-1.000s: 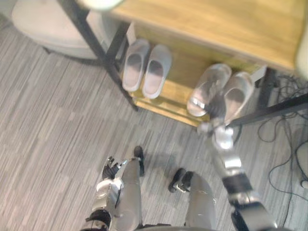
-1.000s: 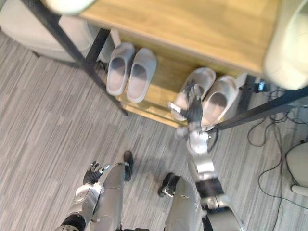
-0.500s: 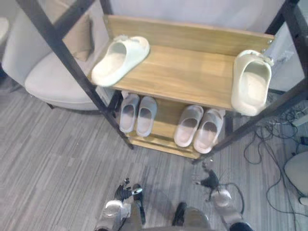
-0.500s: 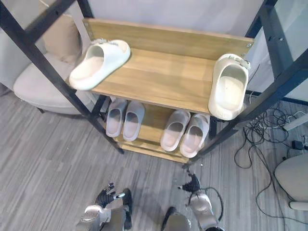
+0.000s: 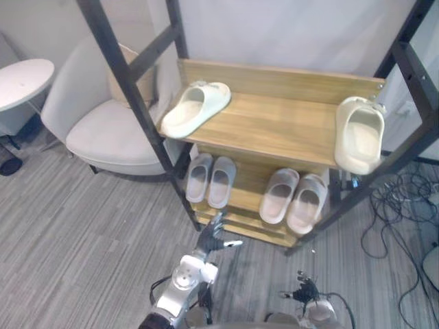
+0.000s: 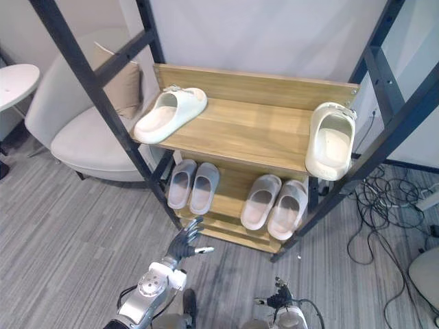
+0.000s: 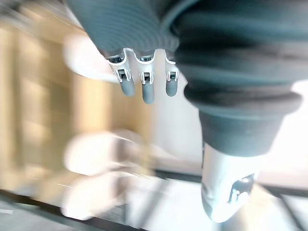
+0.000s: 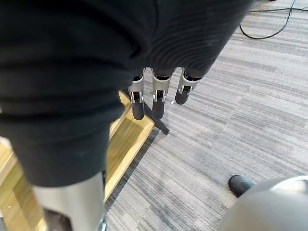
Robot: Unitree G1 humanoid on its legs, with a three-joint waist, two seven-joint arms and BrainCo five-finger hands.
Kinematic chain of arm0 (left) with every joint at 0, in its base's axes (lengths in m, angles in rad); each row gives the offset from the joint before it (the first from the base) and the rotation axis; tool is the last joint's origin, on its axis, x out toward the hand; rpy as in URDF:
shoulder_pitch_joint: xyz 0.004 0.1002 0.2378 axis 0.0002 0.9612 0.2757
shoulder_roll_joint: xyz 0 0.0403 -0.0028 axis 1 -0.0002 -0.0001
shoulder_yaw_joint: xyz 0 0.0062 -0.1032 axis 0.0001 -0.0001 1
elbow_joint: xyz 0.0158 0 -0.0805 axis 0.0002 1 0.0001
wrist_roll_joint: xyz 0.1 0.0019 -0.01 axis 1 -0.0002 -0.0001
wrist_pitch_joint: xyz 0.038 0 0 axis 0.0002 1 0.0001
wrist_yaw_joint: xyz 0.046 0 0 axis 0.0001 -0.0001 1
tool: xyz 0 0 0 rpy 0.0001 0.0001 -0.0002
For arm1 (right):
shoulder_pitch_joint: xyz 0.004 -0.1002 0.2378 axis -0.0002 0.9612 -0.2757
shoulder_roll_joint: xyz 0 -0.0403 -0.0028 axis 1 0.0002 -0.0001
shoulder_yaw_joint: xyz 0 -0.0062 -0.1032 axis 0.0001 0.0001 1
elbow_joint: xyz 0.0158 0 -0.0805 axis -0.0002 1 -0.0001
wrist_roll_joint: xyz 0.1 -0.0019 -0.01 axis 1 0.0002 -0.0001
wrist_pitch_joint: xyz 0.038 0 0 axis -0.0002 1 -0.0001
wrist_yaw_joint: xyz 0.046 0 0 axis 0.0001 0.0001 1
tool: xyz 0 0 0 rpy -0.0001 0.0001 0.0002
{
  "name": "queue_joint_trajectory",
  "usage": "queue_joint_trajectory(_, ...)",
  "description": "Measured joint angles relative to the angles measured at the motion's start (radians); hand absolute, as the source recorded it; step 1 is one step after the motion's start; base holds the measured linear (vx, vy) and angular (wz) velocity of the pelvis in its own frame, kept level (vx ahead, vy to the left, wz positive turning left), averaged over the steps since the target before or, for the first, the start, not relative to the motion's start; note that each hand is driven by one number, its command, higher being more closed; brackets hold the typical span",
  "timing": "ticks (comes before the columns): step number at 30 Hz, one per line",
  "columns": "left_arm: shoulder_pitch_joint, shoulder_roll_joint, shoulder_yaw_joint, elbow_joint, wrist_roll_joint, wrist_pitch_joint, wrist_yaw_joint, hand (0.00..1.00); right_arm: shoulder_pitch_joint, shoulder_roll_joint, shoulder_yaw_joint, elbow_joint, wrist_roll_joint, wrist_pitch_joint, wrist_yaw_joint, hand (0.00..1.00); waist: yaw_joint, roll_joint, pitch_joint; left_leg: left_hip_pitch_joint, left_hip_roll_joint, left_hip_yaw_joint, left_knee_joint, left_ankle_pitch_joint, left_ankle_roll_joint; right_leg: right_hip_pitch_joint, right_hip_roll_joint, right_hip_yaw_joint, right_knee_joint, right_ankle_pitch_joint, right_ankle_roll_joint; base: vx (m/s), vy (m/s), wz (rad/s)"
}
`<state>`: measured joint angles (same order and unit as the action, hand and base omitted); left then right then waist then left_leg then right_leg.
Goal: Organize the slippers on the shoe rack
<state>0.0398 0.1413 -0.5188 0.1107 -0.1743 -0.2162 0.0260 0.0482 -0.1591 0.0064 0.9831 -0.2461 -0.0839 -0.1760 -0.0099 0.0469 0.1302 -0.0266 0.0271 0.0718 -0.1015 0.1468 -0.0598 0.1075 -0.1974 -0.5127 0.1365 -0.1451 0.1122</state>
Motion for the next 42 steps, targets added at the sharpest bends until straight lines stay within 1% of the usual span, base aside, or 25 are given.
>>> queue_joint_trajectory(2,-0.004,0.009,-0.013,-0.106,-0.031,-0.016,-0.013,0.0,-0.003,0.001,0.001,0.018,0.0,0.002,0.001,0.0,0.003,0.003,-0.011,0.0,-0.001,0.0,0.0,-0.001,0.0,0.001,0.001,0.002,-0.007,0.004,0.001,0.0,0.0,0.0)
queue_joint_trajectory(6,-0.055,0.009,-0.012,-0.217,-0.091,-0.026,-0.01,0.0,0.0,0.001,0.007,0.017,0.001,0.002,0.002,0.0,0.008,0.006,-0.02,0.014,0.003,-0.001,-0.001,-0.002,0.001,0.03,0.021,0.004,-0.052,0.02,-0.011,0.01,-0.022,-0.04)
queue_joint_trajectory(9,-0.102,0.009,0.016,-0.265,-0.103,-0.046,-0.003,0.0,0.001,0.0,0.008,0.017,0.001,0.002,0.007,0.0,0.008,0.007,-0.029,0.016,0.014,0.001,-0.001,-0.003,0.0,0.034,0.037,0.013,-0.073,0.032,-0.016,0.0,-0.054,-0.12)
queue_joint_trajectory(12,-0.159,0.02,0.064,-0.276,-0.1,-0.058,0.033,0.0,0.003,-0.006,0.012,0.016,0.001,0.002,0.012,0.0,0.008,0.007,-0.03,0.029,0.025,0.002,-0.002,-0.005,-0.003,0.04,0.046,0.028,-0.075,0.035,-0.019,-0.01,-0.048,-0.15)
queue_joint_trajectory(15,-0.209,0.036,0.116,-0.264,-0.071,-0.062,0.069,0.0,0.02,-0.013,0.017,0.015,0.001,0.002,0.021,0.0,0.002,0.005,-0.051,0.03,0.033,0.007,-0.002,-0.009,-0.009,0.042,0.057,0.037,-0.093,0.042,-0.025,0.0,-0.032,-0.11)
queue_joint_trajectory(18,-0.268,0.05,0.165,-0.187,-0.035,-0.062,0.096,0.0,0.029,-0.016,0.017,0.015,0.001,0.002,0.029,0.0,0.0,0.0,-0.051,0.043,0.04,0.015,-0.002,-0.013,-0.014,0.055,0.065,0.045,-0.109,0.048,-0.03,-0.01,-0.023,-0.13)
queue_joint_trajectory(20,-0.31,0.075,0.215,-0.108,-0.016,-0.061,0.112,0.0,0.033,-0.019,0.029,0.014,0.001,0.002,0.039,0.0,-0.004,-0.006,-0.055,0.049,0.048,0.03,-0.002,-0.019,-0.02,0.052,0.07,0.06,-0.111,0.049,-0.032,-0.01,-0.02,-0.21)
queue_joint_trajectory(22,-0.368,0.112,0.261,-0.024,0.002,-0.057,0.134,0.0,0.041,-0.018,0.037,0.014,0.0,0.002,0.05,0.0,-0.01,-0.016,-0.056,0.049,0.055,0.042,-0.002,-0.024,-0.025,0.05,0.077,0.074,-0.128,0.054,-0.04,0.0,-0.016,-0.23)
queue_joint_trajectory(24,-0.415,0.149,0.304,0.045,0.022,-0.051,0.151,0.0,0.044,-0.021,0.036,0.013,0.0,0.002,0.054,0.0,-0.011,-0.021,-0.06,0.047,0.06,0.064,-0.002,-0.031,-0.028,0.034,0.082,0.097,-0.131,0.059,-0.039,0.01,-0.004,-0.33)
queue_joint_trajectory(27,-0.485,0.216,0.351,0.133,0.037,-0.035,0.171,0.0,0.05,-0.02,0.035,0.01,0.0,0.002,0.059,0.0,-0.025,-0.027,-0.06,0.045,0.062,0.084,-0.001,-0.038,-0.029,0.023,0.084,0.116,-0.136,0.063,-0.037,0.04,-0.004,-0.21)
queue_joint_trajectory(28,-0.513,0.248,0.37,0.163,0.048,-0.028,0.178,0.0,0.054,-0.021,0.035,0.008,0.0,0.002,0.062,0.0,-0.034,-0.03,-0.059,0.045,0.061,0.086,-0.001,-0.041,-0.028,0.021,0.084,0.123,-0.14,0.064,-0.036,0.06,0.0,-0.19)
queue_joint_trajectory(30,-0.563,0.296,0.391,0.213,0.066,-0.015,0.189,0.0,0.062,-0.02,0.032,0.002,0.0,0.002,0.07,0.0,-0.038,-0.035,-0.056,0.044,0.062,0.089,-0.001,-0.044,-0.029,0.014,0.084,0.141,-0.142,0.07,-0.035,0.07,-0.001,-0.24)
queue_joint_trajectory(31,-0.574,0.306,0.395,0.225,0.069,-0.013,0.19,0.0,0.063,-0.02,0.032,-0.002,0.0,0.002,0.072,0.0,-0.038,-0.037,-0.055,0.044,0.062,0.089,-0.001,-0.045,-0.029,0.011,0.083,0.143,-0.143,0.071,-0.036,0.07,-0.003,-0.32)
queue_joint_trajectory(33,-0.62,0.355,0.407,0.267,0.088,-0.009,0.195,0.0,0.073,-0.02,0.026,-0.029,0.0,0.001,0.079,0.0,-0.041,-0.04,-0.053,0.039,0.062,0.1,-0.001,-0.045,-0.029,-0.009,0.081,0.167,-0.142,0.074,-0.038,0.05,0.004,-0.32)
queue_joint_trajectory(36,-0.664,0.383,0.408,0.303,0.101,-0.001,0.21,0.0,0.073,-0.018,0.009,-0.029,0.0,0.001,0.081,0.0,-0.044,-0.041,-0.049,0.039,0.061,0.113,-0.001,-0.045,-0.029,-0.018,0.078,0.185,-0.142,0.077,-0.04,0.03,0.022,-0.22)
queue_joint_trajectory(38,-0.694,0.407,0.414,0.332,0.115,0.005,0.212,0.0,0.073,-0.019,0.005,-0.029,0.0,0.001,0.084,0.0,-0.046,-0.041,-0.043,0.039,0.062,0.12,-0.001,-0.045,-0.029,-0.027,0.077,0.197,-0.141,0.08,-0.041,-0.01,0.021,-0.2)
queue_joint_trajectory(39,-0.72,0.43,0.414,0.363,0.119,0.01,0.213,0.0,0.075,-0.019,0.005,-0.029,0.0,0.001,0.089,0.0,-0.047,-0.04,-0.04,0.033,0.063,0.129,-0.001,-0.045,-0.029,-0.039,0.076,0.203,-0.137,0.082,-0.042,-0.03,0.023,-0.14)
queue_joint_trajectory(42,-0.758,0.455,0.415,0.411,0.145,0.02,0.213,0.0,0.081,-0.02,0.004,-0.029,0.0,0.001,0.093,0.0,-0.049,-0.037,-0.036,0.027,0.065,0.137,-0.001,-0.05,-0.029,-0.054,0.076,0.214,-0.132,0.085,-0.042,-0.03,0.033,-0.13)
